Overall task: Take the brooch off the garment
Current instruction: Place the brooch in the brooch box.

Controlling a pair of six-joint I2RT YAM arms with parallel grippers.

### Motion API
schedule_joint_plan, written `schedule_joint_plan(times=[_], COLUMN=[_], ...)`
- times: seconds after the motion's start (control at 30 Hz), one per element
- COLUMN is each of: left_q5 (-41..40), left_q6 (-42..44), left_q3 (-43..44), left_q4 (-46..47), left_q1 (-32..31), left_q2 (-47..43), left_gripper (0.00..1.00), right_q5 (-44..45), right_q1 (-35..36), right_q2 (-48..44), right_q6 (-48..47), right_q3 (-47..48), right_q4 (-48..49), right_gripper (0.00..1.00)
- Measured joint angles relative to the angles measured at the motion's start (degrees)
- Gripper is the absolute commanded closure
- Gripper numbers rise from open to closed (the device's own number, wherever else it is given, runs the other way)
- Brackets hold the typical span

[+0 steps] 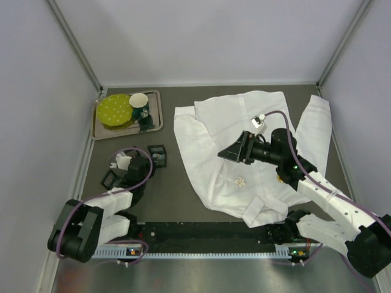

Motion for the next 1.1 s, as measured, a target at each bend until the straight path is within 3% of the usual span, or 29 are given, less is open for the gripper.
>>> schedule_joint_plan(times=[1.1], left_q5=[1.4], left_q6=[-1.8], left_q3=[-2.1], left_q4=[5.3], left_q1=[0.2], left_q2=[2.1], left_gripper=[1.00], right_q5=[0.0], right_q1=[-0.2], right_q2=[-0.3], right_q6=[0.0], right_q3=[0.0], right_q4=[-0.7], right_gripper=[0.23])
